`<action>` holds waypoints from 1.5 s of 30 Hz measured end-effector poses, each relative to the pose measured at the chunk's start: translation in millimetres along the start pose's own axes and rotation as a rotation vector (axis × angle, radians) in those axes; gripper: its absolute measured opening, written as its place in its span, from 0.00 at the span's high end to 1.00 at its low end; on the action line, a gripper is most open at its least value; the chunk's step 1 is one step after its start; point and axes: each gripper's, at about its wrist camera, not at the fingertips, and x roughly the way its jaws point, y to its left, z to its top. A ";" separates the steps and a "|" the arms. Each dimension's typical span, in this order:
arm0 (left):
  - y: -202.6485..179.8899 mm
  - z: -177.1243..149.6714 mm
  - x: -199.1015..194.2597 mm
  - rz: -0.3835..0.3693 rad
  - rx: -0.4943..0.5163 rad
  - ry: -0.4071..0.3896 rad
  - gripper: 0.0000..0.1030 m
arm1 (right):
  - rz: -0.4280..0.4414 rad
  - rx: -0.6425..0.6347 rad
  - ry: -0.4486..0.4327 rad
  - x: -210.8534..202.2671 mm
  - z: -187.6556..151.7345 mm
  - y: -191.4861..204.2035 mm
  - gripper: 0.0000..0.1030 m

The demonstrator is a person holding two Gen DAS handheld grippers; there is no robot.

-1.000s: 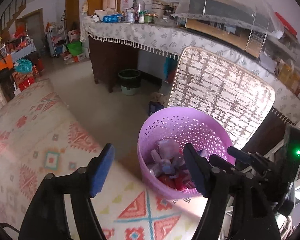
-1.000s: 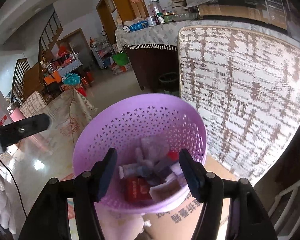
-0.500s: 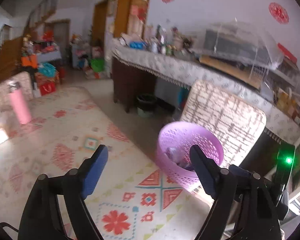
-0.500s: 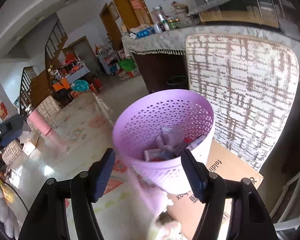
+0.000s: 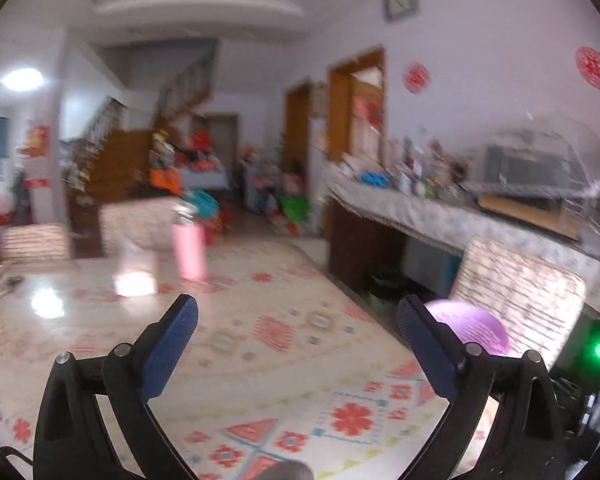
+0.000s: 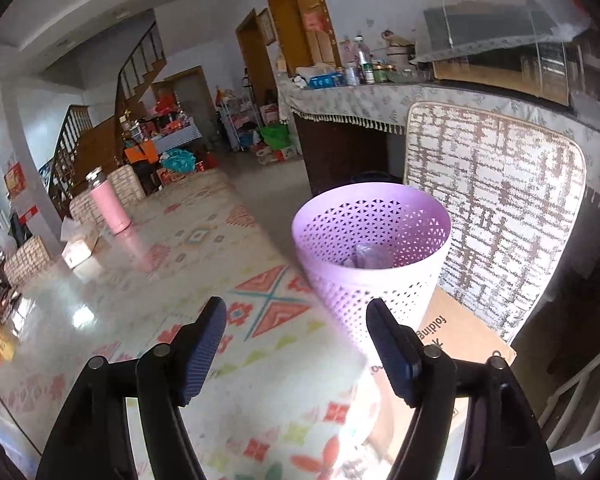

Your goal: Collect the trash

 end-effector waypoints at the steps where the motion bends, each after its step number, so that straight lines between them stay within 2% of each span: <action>1: 5.0 -2.3 -10.0 0.030 0.002 -0.039 0.01 | 0.003 -0.008 -0.003 -3.1 -3.0 3.7 0.24; 3: 12.3 -6.1 -26.7 0.069 0.015 -0.091 0.00 | 0.009 -0.021 -0.010 -8.8 -8.1 9.5 0.22; 7: 16.3 -14.9 -35.8 0.080 0.019 -0.078 0.00 | 0.007 -0.064 -0.020 -18.2 -21.6 19.5 0.21; 10: 12.6 -31.4 -26.9 0.060 0.011 -0.020 0.00 | -0.005 -0.096 -0.009 -18.9 -32.5 24.3 0.20; 15: -3.7 -63.5 1.8 0.012 0.034 0.143 0.00 | -0.032 -0.116 0.022 -12.3 -43.4 20.3 0.20; 19: -11.5 -82.0 15.3 -0.027 0.041 0.239 0.00 | -0.053 -0.112 0.043 -5.8 -48.3 16.5 0.20; 25: -17.0 -93.7 26.7 -0.035 0.051 0.302 0.00 | -0.059 -0.099 0.065 3.6 -49.8 12.5 0.20; 45: -14.0 -104.0 37.9 -0.024 0.058 0.384 0.00 | -0.063 -0.103 0.067 4.7 -51.7 13.7 0.19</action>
